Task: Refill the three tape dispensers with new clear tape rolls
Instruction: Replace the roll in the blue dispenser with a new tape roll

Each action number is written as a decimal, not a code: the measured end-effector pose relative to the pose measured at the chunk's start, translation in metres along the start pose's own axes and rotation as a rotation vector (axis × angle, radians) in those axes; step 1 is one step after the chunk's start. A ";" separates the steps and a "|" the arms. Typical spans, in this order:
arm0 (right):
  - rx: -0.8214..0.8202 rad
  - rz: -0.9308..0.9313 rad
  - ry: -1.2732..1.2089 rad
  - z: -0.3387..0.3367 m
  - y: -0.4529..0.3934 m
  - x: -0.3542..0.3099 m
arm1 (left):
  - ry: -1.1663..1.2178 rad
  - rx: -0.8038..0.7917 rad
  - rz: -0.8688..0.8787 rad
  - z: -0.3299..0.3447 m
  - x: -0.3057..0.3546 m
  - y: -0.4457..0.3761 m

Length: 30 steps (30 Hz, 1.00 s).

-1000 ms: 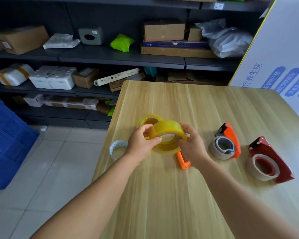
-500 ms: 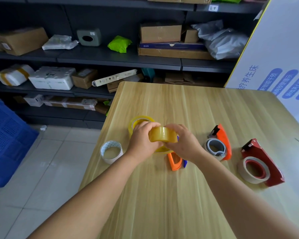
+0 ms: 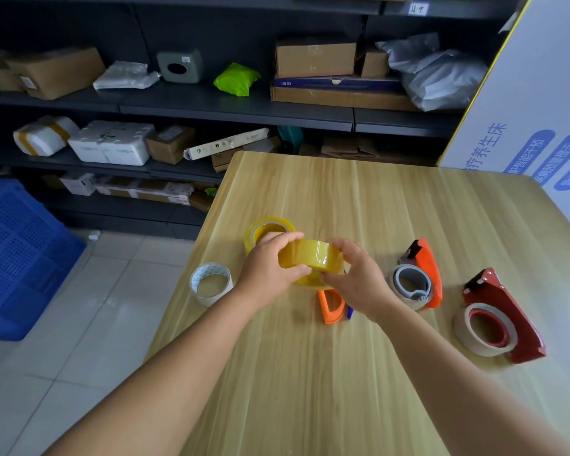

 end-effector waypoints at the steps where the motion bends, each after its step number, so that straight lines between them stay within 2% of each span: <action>1: 0.002 -0.002 -0.005 0.000 0.000 0.000 | 0.002 0.007 0.002 0.001 0.001 0.000; 7: -0.007 0.014 -0.037 -0.004 -0.002 0.002 | 0.039 0.017 -0.025 0.003 0.002 -0.002; 12: 0.050 0.082 -0.126 -0.012 -0.009 0.006 | 0.269 0.043 -0.200 0.011 -0.009 -0.004; 19: 0.008 0.177 -0.259 -0.005 -0.006 0.023 | 0.508 0.114 -0.399 0.017 -0.021 -0.008; 23: 0.027 0.174 -0.326 -0.006 -0.006 0.024 | 0.494 0.070 -0.385 0.018 -0.025 -0.010; 30: 0.022 0.100 -0.379 -0.011 -0.014 0.020 | 0.314 0.044 -0.260 0.015 -0.024 -0.011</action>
Point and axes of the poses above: each hand's wrist, its own y-axis away from the middle knuckle, its own z-axis out of the palm, x = y × z, the point moved 2 cm from there along -y, towards the middle knuckle, and after that the axes turned 4 degrees about y, right-handed, at the moved point
